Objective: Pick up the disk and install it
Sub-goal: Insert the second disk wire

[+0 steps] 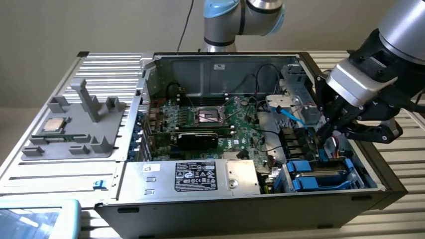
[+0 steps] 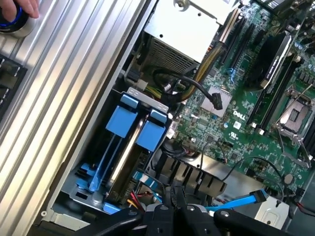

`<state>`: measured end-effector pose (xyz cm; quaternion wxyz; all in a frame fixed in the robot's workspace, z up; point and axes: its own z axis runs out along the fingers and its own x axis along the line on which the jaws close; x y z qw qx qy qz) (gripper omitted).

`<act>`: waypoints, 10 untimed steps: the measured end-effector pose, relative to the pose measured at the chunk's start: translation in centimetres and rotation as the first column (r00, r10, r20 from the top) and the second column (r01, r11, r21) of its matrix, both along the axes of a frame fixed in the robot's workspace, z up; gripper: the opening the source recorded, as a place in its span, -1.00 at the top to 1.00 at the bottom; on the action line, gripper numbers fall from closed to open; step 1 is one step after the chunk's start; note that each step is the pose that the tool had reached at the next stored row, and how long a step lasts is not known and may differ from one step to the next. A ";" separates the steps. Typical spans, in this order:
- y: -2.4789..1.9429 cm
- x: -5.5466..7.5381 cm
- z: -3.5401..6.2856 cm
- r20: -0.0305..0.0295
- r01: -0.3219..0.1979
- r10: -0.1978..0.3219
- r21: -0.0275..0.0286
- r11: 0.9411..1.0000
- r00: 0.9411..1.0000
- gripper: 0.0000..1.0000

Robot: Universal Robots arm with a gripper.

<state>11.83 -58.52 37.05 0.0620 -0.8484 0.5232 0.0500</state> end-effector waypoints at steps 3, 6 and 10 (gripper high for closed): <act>0.00 0.0 0.02 0.008 -0.030 0.030 -0.007 1.000 1.000 0.79; 0.00 0.0 0.01 0.013 -0.056 0.056 -0.026 0.998 0.998 0.79; -0.01 0.0 0.01 0.016 -0.112 0.113 -0.037 0.993 0.993 0.79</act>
